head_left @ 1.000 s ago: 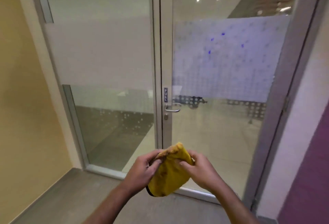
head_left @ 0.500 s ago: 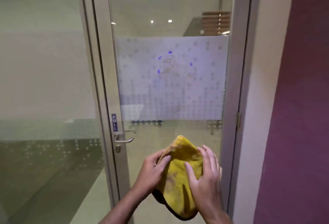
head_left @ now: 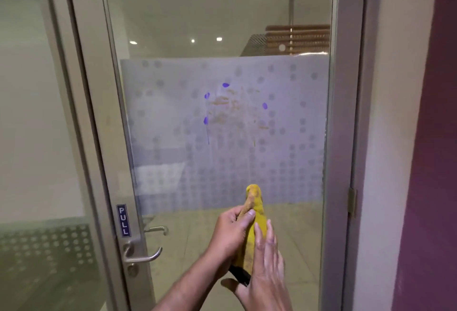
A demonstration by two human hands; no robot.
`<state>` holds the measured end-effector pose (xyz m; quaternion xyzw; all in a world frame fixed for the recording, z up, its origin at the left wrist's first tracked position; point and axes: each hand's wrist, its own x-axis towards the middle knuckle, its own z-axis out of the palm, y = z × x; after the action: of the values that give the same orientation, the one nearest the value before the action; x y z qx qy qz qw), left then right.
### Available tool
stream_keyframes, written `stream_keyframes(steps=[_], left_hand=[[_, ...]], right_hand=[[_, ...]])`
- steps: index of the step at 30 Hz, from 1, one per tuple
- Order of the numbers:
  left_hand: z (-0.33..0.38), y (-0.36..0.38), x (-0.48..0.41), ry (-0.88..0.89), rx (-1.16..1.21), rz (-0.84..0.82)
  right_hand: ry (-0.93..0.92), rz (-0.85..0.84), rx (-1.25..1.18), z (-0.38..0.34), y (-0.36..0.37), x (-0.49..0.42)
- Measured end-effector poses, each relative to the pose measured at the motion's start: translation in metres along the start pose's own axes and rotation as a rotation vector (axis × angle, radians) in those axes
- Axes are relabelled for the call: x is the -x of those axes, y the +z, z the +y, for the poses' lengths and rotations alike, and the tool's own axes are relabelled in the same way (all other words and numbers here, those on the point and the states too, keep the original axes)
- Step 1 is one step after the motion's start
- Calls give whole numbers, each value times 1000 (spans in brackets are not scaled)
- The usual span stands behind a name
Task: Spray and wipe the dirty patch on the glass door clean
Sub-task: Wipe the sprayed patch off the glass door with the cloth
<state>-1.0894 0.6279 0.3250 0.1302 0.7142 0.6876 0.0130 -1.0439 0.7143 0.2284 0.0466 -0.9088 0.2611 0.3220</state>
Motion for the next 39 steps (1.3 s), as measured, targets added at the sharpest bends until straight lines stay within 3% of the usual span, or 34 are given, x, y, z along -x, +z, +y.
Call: stream_keyframes(steps=[5,12,15,18,20,22,25,29,32,36,39], left_hand=[[14,15,-62,-74,-5,-65],[37,46,-131,-159,-48,-71],[41,56,-146,-130,-41,-146],[50,61,-153,-44,65,-198],[55,52,-158,98,100,-117],[56,29,-165,312,-17,39],[52,-28,-176,626,-307,373],[37,-122,-211,854,-657,736],[35,-171,-234,855,-869,828],[30,-200,-257,876,-1051,845],[21,-214,-274,869,-1111,861]], right_hand=[[87,223,-138,28,25,-60],[102,370,-282,60,41,-119],[224,483,-550,73,44,-143],[399,684,-917,69,40,-169],[551,811,-1073,64,34,-186],[611,944,-1124,61,31,-202],[529,1009,-1101,54,31,-222],[284,839,-786,42,54,-254],[61,739,-400,57,80,-283],[111,699,-164,67,95,-301],[106,717,-151,52,107,-315]])
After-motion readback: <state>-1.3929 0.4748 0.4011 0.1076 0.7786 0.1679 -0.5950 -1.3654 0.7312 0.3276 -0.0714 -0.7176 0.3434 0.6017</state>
